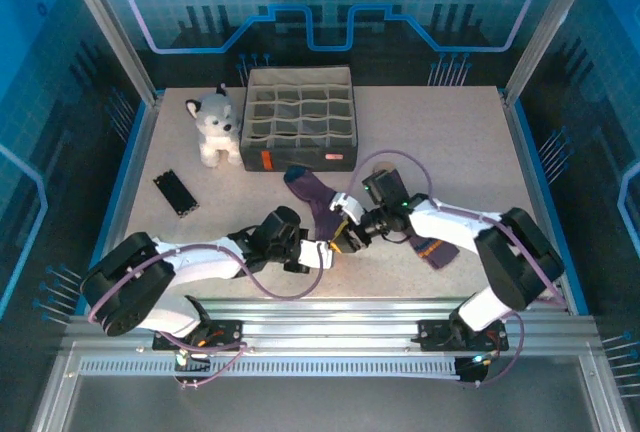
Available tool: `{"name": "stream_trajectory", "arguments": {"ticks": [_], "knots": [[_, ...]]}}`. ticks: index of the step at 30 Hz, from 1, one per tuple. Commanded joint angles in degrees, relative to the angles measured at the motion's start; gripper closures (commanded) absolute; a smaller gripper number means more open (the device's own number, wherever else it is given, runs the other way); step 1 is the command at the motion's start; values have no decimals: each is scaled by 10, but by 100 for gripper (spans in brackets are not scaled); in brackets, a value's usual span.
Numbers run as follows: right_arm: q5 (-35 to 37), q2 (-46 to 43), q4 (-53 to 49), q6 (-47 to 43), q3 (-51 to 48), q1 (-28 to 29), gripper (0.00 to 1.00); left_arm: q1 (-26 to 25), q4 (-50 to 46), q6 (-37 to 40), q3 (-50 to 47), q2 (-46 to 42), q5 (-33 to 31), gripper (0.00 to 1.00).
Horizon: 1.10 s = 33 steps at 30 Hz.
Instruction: Roll the socks
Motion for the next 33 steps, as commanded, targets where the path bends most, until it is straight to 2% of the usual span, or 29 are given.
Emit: {"name": "stream_trajectory", "arguments": {"ticks": [1, 4, 7, 12, 17, 21, 27, 30, 33], "knots": [[-38, -83, 96, 93, -55, -27, 57, 8, -126, -12, 48, -10, 77, 100], [-36, -152, 167, 141, -112, -47, 51, 9, -164, -38, 84, -1, 107, 100], [-20, -187, 170, 141, -141, -48, 48, 11, -166, -77, 103, 10, 135, 100], [-26, -199, 180, 144, -173, -52, 39, 11, -162, -120, 113, 33, 159, 100], [-64, -198, 175, 136, -177, -59, 31, 11, -188, -133, 132, 61, 170, 100], [-77, -199, 151, 119, -182, -59, 30, 11, -184, -143, 135, 74, 169, 100], [-80, -185, 191, 125, -212, -44, 30, 22, -160, -156, 128, 93, 184, 100], [-70, -184, 190, 112, -216, -30, 34, 30, -154, -158, 130, 95, 202, 100], [-25, -190, 169, 80, -210, -11, 41, 35, -172, -143, 139, 100, 213, 100]]}}
